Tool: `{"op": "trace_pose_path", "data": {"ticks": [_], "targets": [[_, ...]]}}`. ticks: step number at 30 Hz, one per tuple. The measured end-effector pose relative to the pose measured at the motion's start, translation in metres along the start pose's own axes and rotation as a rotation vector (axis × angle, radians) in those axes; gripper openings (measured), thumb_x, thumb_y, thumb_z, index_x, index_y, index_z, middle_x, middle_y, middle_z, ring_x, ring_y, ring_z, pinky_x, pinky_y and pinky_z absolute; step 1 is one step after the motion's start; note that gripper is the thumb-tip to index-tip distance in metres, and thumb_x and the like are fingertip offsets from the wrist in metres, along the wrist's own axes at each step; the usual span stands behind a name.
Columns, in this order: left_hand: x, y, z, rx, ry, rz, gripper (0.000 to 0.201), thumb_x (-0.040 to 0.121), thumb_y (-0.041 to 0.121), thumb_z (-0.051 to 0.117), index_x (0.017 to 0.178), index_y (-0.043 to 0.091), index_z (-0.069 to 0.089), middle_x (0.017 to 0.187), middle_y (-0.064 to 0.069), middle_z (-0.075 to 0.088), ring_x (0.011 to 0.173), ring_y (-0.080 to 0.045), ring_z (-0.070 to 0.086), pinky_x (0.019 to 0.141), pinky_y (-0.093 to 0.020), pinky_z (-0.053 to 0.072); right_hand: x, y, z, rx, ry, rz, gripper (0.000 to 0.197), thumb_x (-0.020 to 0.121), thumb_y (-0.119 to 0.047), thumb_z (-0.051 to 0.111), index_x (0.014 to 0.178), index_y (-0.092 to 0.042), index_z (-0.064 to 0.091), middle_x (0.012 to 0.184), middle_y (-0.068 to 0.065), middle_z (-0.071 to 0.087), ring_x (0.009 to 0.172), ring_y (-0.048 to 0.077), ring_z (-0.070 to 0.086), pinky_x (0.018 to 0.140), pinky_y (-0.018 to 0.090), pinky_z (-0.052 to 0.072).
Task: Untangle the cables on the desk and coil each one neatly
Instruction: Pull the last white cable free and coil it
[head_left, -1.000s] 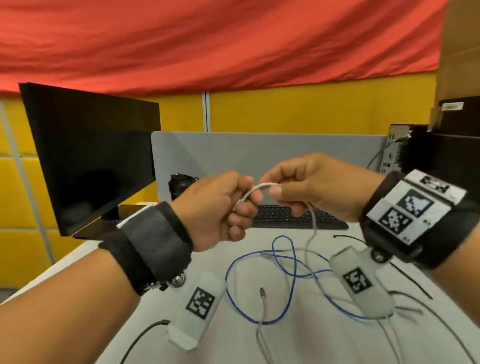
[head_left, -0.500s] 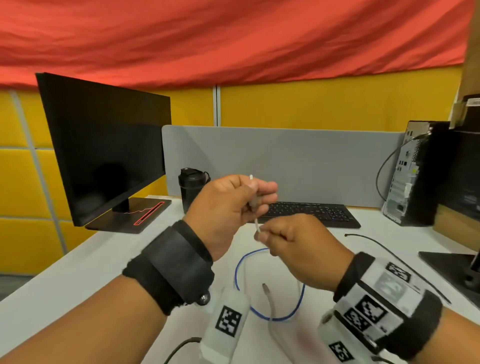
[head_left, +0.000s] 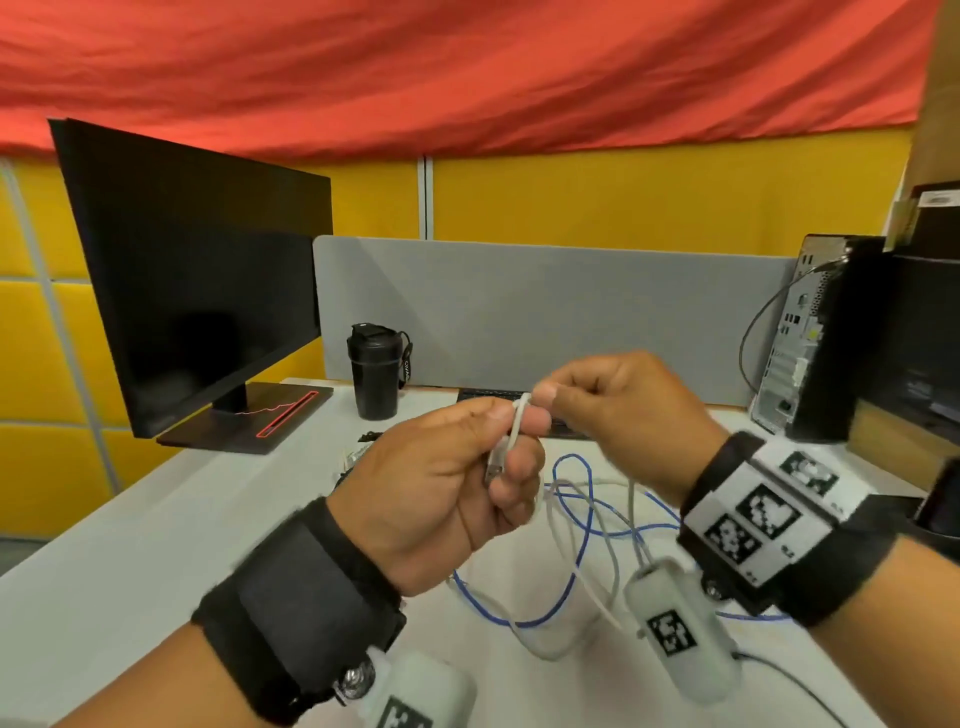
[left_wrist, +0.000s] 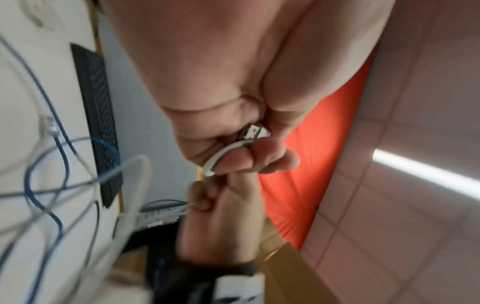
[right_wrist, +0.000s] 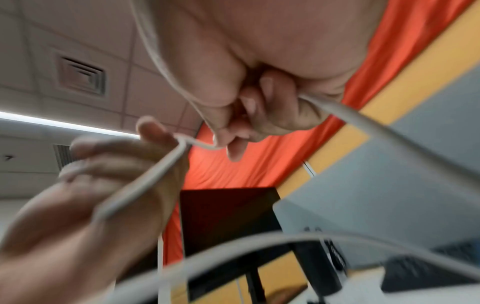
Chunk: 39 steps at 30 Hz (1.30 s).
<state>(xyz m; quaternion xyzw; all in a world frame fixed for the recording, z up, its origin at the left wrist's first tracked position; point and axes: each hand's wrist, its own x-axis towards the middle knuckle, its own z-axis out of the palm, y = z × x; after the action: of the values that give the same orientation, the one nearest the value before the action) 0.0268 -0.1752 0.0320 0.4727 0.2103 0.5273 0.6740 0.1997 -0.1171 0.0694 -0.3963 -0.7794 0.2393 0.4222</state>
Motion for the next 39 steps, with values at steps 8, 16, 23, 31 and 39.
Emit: {"op": "trace_pose_path", "data": {"ticks": [8, 16, 23, 31, 39], "targets": [[0.009, 0.009, -0.005, 1.105, 0.243, 0.369, 0.026, 0.106, 0.023, 0.037, 0.098, 0.012, 0.059, 0.105, 0.008, 0.073, 0.09, -0.002, 0.07, 0.076, -0.018, 0.055, -0.04, -0.001, 0.029, -0.351, -0.262, -0.205, 0.031, 0.094, -0.027, 0.058, 0.063, -0.02, 0.057, 0.053, -0.021, 0.052, 0.053, 0.004, 0.049, 0.053, 0.016, 0.033], [0.015, 0.008, -0.01, 0.89, 0.276, 0.11, 0.027, 0.1, 0.017, 0.043, 0.083, 0.008, 0.061, 0.065, 0.004, 0.057, 0.057, -0.01, 0.048, 0.054, -0.023, 0.044, 0.006, -0.028, -0.008, -0.495, -0.126, -0.208, 0.021, 0.081, -0.037, 0.075, 0.069, -0.021, 0.068, 0.061, -0.007, 0.064, 0.059, 0.006, 0.058, 0.054, 0.026, 0.044], [-0.002, 0.018, -0.001, 0.381, 0.067, 0.008, 0.025, 0.097, 0.021, 0.046, 0.078, 0.013, 0.06, 0.062, -0.002, 0.043, 0.049, -0.011, 0.032, 0.05, -0.025, 0.03, 0.028, -0.015, -0.02, -0.375, -0.064, -0.194, 0.016, 0.082, -0.039, 0.074, 0.071, -0.028, 0.072, 0.053, -0.013, 0.06, 0.048, 0.001, 0.049, 0.048, 0.014, 0.036], [0.023, 0.049, 0.007, 0.375, 0.442, 0.406, 0.026, 0.107, 0.019, 0.037, 0.091, 0.012, 0.057, 0.093, -0.004, 0.077, 0.064, -0.01, 0.065, 0.058, -0.02, 0.05, -0.04, 0.005, 0.04, -0.388, -0.321, -0.243, 0.028, 0.098, -0.03, 0.052, 0.072, -0.021, 0.057, 0.058, -0.009, 0.05, 0.057, 0.005, 0.048, 0.057, 0.021, 0.035], [0.012, 0.011, -0.011, 1.027, 0.218, 0.217, 0.032, 0.105, 0.022, 0.039, 0.083, 0.012, 0.06, 0.065, 0.008, 0.063, 0.056, -0.007, 0.053, 0.057, -0.022, 0.045, -0.013, -0.036, -0.009, -0.562, -0.095, -0.317, 0.026, 0.09, -0.038, 0.061, 0.067, -0.027, 0.06, 0.057, -0.01, 0.055, 0.057, 0.006, 0.052, 0.052, 0.024, 0.036]]}}
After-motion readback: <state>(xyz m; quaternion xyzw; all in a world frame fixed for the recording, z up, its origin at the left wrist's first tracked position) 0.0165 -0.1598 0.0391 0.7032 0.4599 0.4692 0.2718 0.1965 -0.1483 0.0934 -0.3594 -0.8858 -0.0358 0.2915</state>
